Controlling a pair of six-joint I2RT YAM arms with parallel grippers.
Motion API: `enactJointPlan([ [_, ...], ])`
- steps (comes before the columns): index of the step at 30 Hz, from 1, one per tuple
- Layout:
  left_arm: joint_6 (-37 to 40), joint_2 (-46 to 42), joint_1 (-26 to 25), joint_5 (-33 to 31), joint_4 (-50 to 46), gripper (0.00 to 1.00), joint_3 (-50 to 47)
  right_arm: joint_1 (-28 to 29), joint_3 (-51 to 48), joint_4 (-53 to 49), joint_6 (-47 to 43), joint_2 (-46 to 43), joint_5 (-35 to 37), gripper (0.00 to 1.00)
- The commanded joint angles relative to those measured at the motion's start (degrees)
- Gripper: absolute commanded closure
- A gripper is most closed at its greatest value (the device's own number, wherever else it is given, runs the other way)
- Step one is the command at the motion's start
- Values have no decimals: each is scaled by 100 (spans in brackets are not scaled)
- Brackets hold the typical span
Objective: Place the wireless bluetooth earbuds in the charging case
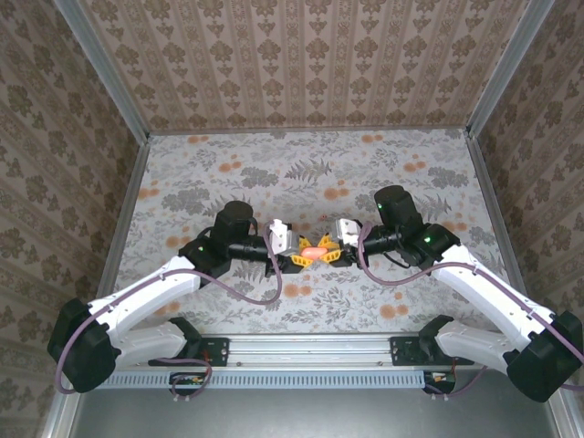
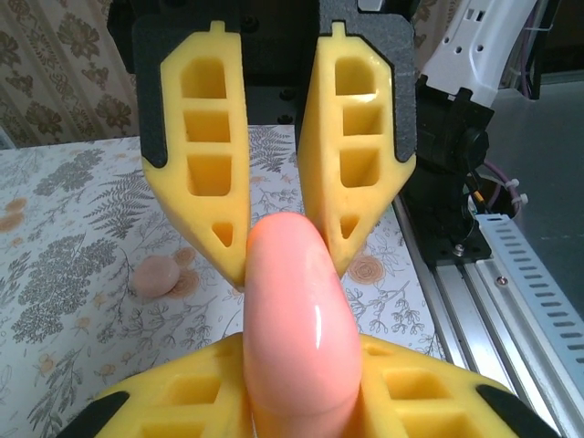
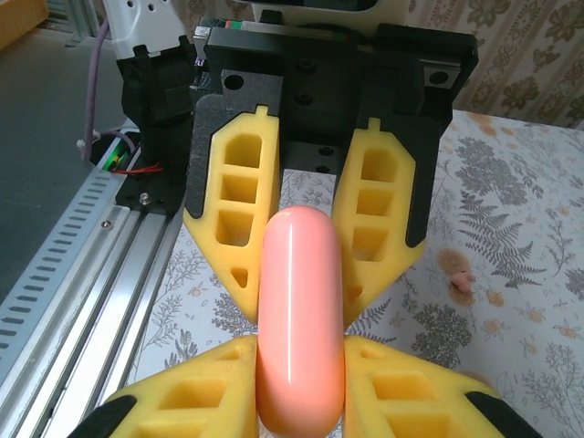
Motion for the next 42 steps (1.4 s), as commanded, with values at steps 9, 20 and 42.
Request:
enactJointPlan([
  [9, -70, -23, -2, -13, 258, 80, -70, 65, -323, 710, 702, -23, 87, 56],
  [20, -25, -16, 6, -36, 249, 81, -97, -84, -357, 1065, 1091, -26, 418, 50],
  [42, -251, -146, 183, -141, 530, 81, -293, -737, -243, 1568, 1808, 1, -27, 50],
])
